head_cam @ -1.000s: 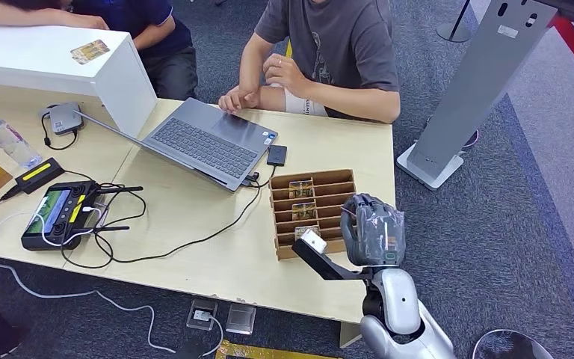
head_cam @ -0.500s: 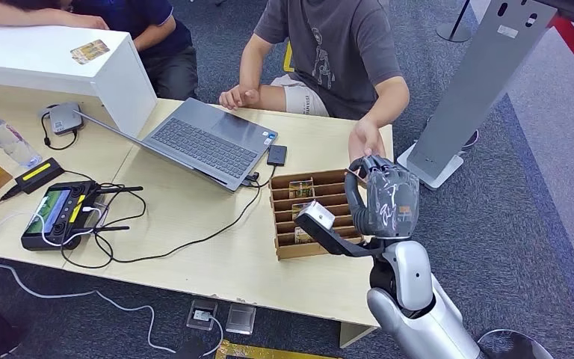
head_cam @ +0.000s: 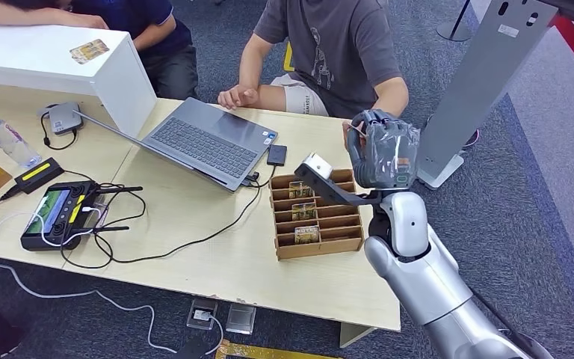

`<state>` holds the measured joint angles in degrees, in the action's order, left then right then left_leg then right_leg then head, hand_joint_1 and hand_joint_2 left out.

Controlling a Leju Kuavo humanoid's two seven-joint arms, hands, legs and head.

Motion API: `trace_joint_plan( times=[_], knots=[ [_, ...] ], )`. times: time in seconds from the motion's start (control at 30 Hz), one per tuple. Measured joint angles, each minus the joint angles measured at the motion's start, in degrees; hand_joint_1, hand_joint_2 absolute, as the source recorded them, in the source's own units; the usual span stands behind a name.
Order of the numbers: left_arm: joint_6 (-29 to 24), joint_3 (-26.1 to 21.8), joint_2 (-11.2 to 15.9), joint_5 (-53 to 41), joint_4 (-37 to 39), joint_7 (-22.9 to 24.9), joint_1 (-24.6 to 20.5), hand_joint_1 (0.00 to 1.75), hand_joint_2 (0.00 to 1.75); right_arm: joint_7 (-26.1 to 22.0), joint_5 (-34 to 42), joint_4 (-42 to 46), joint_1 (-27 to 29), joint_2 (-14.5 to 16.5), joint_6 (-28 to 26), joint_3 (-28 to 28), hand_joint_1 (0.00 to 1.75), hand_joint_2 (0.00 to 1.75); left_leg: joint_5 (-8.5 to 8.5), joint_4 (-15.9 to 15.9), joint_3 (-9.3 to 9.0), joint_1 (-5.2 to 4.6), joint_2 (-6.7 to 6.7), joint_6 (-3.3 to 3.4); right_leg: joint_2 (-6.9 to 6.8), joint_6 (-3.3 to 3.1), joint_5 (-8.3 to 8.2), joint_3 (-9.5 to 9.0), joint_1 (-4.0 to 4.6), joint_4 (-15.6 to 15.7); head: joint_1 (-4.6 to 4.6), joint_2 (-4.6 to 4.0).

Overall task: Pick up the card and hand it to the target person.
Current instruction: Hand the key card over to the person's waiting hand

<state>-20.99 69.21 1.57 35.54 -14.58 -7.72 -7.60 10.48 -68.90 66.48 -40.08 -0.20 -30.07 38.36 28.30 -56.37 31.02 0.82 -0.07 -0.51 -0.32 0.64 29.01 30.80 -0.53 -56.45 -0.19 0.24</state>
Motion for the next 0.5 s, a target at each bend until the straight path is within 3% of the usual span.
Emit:
trace_joint_plan(
  times=[0.07,0.1,0.2,0.23,0.5],
  knots=[
    [-0.05,0.03,0.00,0.00,0.00,0.00,0.00,0.00,0.00,-0.17,0.01,-2.23,-0.83,0.63,-0.08,0.09,1.36,1.75,0.00,0.00,0.01,0.00,0.00,0.00,0.00,0.00,0.00,0.00,0.00,0.00,0.02,0.00],
    [-0.08,0.04,0.00,0.00,0.00,0.00,-0.02,0.00,0.00,-0.26,0.01,-3.35,-1.23,0.98,-0.09,0.17,1.11,1.75,0.00,0.00,0.01,0.00,0.00,0.00,0.00,0.00,0.00,0.01,0.00,0.00,0.02,0.00],
    [-0.34,0.05,0.00,0.00,0.00,0.05,-0.03,0.00,0.00,-0.52,-0.05,-6.64,-2.21,2.09,-0.04,0.45,0.10,1.75,0.00,0.00,0.01,0.00,-0.01,0.00,0.00,0.00,0.00,0.01,0.00,0.00,0.01,0.00],
    [-0.48,0.05,0.00,0.00,0.00,0.09,-0.02,0.00,0.00,-0.64,-0.08,-7.68,-2.43,2.47,-0.02,0.55,0.00,1.75,0.00,0.00,0.01,0.00,-0.01,0.00,-0.01,0.00,0.00,0.01,0.00,-0.01,0.02,0.00],
    [-0.69,0.05,0.00,0.26,0.00,0.13,-0.02,0.00,0.00,-2.32,1.68,-14.49,-3.39,5.33,-0.64,1.15,0.00,1.75,0.00,0.00,0.02,0.00,-0.01,0.00,-0.01,0.00,0.00,0.02,0.00,-0.01,0.03,0.00]
  ],
)
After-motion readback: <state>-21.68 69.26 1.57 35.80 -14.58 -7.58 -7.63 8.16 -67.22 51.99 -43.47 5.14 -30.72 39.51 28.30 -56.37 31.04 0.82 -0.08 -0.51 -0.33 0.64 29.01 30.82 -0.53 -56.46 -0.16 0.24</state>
